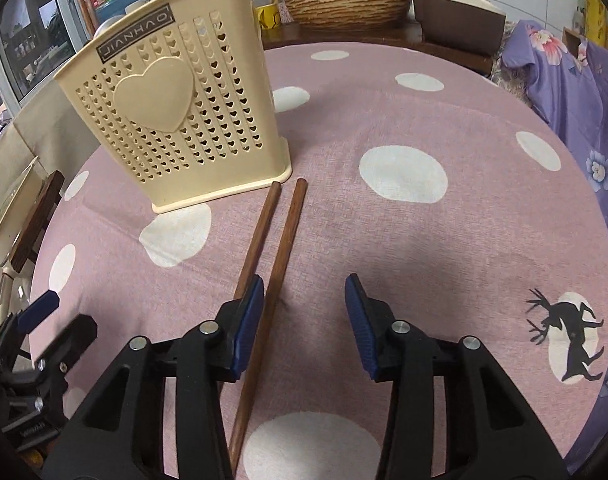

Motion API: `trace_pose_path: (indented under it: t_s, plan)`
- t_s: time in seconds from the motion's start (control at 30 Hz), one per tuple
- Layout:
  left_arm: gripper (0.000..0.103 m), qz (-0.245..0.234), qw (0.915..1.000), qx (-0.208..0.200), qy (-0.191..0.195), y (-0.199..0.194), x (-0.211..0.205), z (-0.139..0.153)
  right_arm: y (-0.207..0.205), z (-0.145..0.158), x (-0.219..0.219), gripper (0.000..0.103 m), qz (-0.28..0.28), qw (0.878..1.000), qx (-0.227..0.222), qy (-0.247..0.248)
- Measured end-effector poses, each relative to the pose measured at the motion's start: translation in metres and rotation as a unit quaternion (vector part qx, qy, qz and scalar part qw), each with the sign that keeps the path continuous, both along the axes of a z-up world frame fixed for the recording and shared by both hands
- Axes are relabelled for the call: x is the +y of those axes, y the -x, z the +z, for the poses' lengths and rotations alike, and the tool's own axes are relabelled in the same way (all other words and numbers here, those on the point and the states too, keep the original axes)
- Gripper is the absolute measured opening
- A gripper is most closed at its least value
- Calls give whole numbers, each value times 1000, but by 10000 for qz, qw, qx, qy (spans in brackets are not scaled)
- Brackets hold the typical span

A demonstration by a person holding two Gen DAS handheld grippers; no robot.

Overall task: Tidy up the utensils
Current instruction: 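Move both grippers to the last two brown chopsticks and grasp one with the right gripper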

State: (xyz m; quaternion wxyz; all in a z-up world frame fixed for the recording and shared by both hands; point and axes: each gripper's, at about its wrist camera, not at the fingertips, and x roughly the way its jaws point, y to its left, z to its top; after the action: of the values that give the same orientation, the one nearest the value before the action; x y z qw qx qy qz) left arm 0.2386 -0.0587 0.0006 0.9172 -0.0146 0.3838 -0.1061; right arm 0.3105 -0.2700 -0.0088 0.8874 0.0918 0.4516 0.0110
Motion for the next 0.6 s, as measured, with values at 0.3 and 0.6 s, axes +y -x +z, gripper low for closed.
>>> trace_pose_path:
  t_s: [0.3, 0.6]
  plan:
    - [92, -53, 10000, 54, -32, 1, -5, -1, -26, -1, 15, 25, -116, 9992, 85, 379]
    - [87, -237, 9996, 115, -83, 1, -18, -2, -35, -2, 17, 10, -48, 9985, 75, 538]
